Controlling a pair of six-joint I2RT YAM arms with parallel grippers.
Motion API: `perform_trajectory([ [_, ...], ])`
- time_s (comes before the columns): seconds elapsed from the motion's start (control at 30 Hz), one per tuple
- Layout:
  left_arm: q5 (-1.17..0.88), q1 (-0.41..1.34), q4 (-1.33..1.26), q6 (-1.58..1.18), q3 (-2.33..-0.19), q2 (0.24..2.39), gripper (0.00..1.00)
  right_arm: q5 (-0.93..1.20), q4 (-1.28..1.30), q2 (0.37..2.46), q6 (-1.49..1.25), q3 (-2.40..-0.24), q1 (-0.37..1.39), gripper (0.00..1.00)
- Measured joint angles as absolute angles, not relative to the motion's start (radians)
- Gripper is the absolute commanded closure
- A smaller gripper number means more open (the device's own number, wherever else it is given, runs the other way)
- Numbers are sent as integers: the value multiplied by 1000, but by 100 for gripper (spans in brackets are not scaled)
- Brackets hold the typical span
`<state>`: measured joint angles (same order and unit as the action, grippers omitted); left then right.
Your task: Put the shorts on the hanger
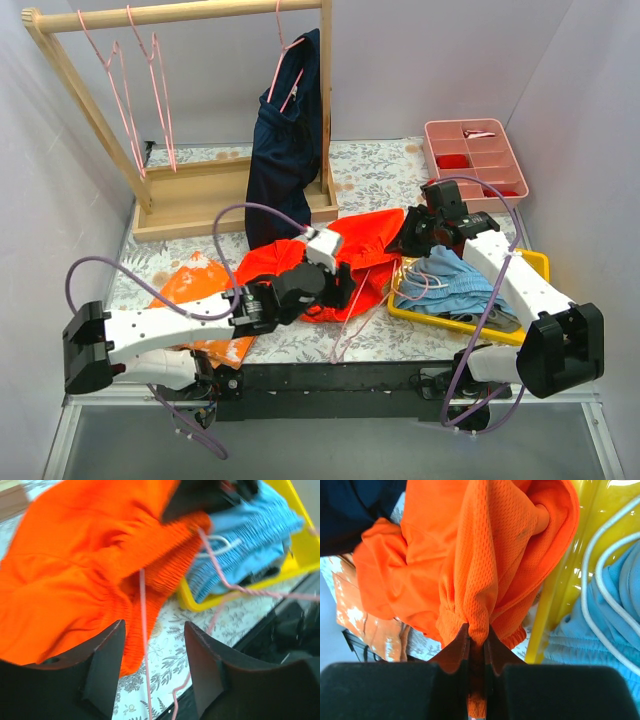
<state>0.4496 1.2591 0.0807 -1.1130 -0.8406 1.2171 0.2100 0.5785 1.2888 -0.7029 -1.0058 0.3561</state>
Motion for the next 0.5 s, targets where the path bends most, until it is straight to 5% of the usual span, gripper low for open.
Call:
perform_trajectory([
  [0.23,366,1050,317,-1290,-867,1215,57,211,626,1278,-627,-1016,356,99],
  [0.5,141,1051,400,-1278,-869,1357,42,207,651,1241,-610,-1019,356,99],
])
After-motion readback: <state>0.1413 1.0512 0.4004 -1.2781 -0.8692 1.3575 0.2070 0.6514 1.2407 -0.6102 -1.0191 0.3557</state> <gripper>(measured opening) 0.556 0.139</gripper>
